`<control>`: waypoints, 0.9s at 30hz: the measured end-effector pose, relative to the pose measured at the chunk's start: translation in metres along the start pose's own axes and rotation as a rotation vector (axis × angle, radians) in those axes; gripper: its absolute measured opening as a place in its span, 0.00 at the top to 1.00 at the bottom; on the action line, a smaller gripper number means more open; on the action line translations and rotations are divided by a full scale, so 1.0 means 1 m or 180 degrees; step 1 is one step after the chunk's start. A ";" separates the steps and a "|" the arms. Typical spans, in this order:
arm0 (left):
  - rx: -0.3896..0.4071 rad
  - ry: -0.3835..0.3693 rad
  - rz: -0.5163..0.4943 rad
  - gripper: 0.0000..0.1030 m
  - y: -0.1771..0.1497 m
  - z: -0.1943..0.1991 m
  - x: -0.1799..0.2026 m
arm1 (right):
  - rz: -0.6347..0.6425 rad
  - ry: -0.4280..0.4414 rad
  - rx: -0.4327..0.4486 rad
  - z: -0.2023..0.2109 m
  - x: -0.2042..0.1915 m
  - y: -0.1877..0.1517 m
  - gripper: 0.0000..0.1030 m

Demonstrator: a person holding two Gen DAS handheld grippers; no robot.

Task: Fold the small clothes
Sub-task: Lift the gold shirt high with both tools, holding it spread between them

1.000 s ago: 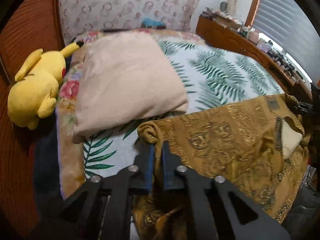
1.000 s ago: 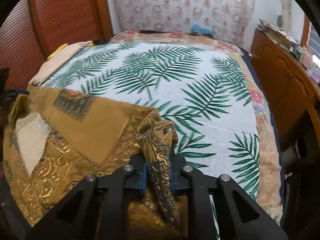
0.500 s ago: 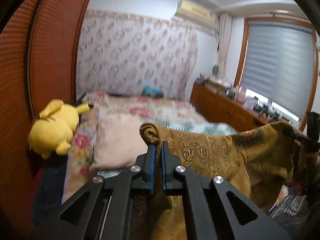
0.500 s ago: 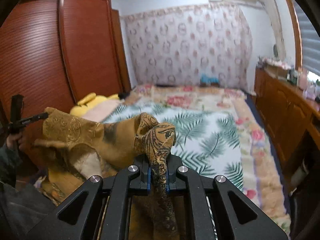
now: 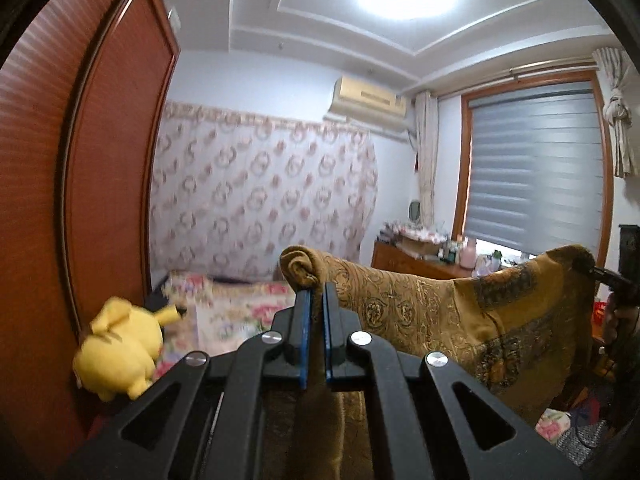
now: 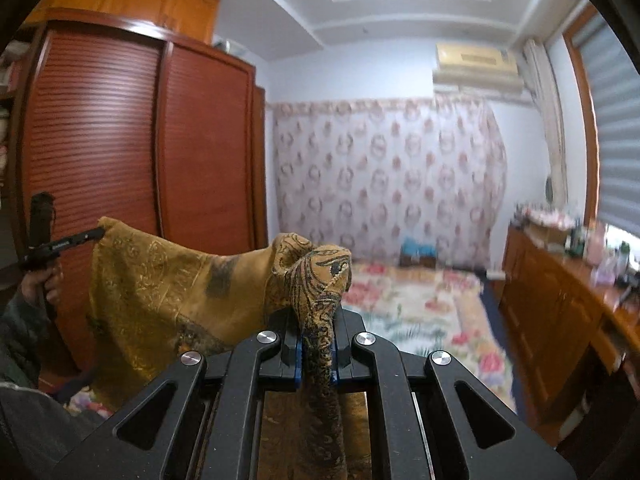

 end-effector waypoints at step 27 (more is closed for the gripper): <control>-0.0247 0.0151 -0.0280 0.98 0.019 -0.145 -0.024 | 0.0298 -0.0443 0.0002 -0.066 0.071 0.063 0.94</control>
Point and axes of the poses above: each gripper's, at about its wrist camera, not at the fingertips, and z roughly against the way its jaws point, x to its right, y to its top, the point moved 7 cm from there along -z, roughly the way its jaws point, and after that the axes turned 4 degrees about x, right-handed, at the moved point
